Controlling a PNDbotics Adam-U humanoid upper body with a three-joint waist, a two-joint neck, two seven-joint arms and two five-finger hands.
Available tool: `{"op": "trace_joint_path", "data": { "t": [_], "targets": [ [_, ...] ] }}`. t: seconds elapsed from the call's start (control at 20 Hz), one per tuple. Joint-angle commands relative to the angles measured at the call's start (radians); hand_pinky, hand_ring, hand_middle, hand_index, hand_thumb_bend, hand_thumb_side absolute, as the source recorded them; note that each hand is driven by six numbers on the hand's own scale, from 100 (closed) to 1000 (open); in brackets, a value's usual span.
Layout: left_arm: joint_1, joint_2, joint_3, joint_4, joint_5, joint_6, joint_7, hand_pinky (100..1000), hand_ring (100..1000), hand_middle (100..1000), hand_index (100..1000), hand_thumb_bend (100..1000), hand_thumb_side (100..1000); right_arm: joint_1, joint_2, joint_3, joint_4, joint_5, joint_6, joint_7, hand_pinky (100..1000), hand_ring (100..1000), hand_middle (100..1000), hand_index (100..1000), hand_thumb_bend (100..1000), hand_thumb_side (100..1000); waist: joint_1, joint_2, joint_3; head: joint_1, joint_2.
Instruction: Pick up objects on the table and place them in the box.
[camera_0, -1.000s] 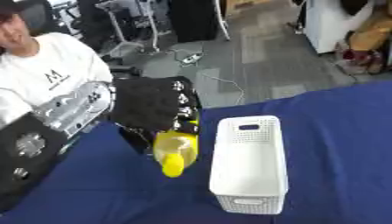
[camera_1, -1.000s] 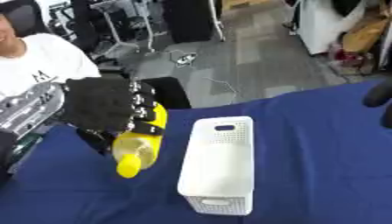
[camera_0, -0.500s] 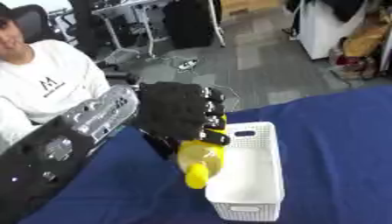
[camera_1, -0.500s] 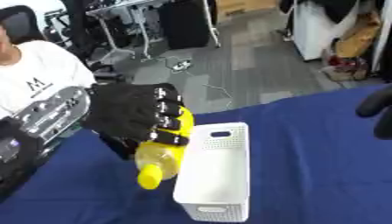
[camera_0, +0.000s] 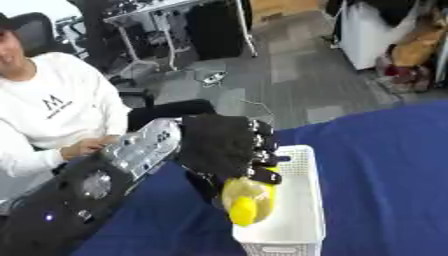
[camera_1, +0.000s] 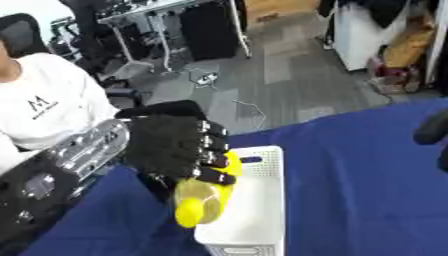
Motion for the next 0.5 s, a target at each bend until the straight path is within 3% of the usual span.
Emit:
{"op": "trace_joint_path", "data": {
  "t": [0.05, 0.1, 0.15, 0.2, 0.25, 0.4, 0.5],
  "targets": [
    [-0.02, 0.007, 0.011, 0.03, 0.027, 0.037, -0.061, 815, 846, 839, 754, 644, 832, -0.021, 0.005, 0.0, -0.015, -0.006, 0.001, 0.005, 616, 498, 551, 625, 167, 1000, -0.005, -0.013, -0.002, 0.01, -0.015],
    [-0.022, 0.005, 0.009, 0.033, 0.044, 0.048, -0.083, 815, 846, 839, 754, 644, 832, -0.022, 0.005, 0.001, -0.015, -0.006, 0.001, 0.005, 616, 498, 551, 625, 167, 1000, -0.005, -0.012, -0.002, 0.009, -0.015],
    [-0.021, 0.003, 0.008, 0.037, 0.065, 0.058, -0.104, 910, 936, 942, 808, 629, 916, -0.022, 0.005, 0.0, -0.015, -0.006, 0.002, 0.005, 616, 498, 551, 625, 166, 1000, -0.005, -0.012, -0.002, 0.009, -0.013],
    [-0.022, 0.002, 0.008, 0.037, 0.085, 0.066, -0.122, 910, 936, 942, 808, 629, 916, -0.022, 0.005, 0.001, -0.015, -0.006, 0.002, 0.005, 616, 498, 551, 625, 166, 1000, -0.005, -0.011, -0.002, 0.009, -0.013],
    [-0.021, 0.003, 0.009, 0.037, 0.105, 0.073, -0.14, 953, 977, 1000, 857, 638, 950, -0.023, 0.005, 0.001, -0.015, -0.006, 0.003, 0.006, 616, 498, 551, 625, 167, 1000, -0.005, -0.012, -0.001, 0.009, -0.012],
    [-0.017, 0.004, 0.015, 0.033, 0.166, 0.094, -0.183, 966, 989, 1000, 875, 642, 962, -0.023, 0.003, 0.002, -0.015, -0.006, 0.003, 0.008, 616, 498, 551, 626, 167, 1000, -0.005, -0.013, 0.002, 0.009, -0.012],
    [-0.001, 0.006, 0.025, 0.02, 0.219, 0.115, -0.194, 943, 983, 1000, 884, 595, 973, -0.019, 0.001, -0.001, -0.015, -0.004, 0.003, 0.005, 616, 498, 551, 626, 166, 1000, -0.007, -0.016, 0.009, 0.004, -0.016]
  ]
}}
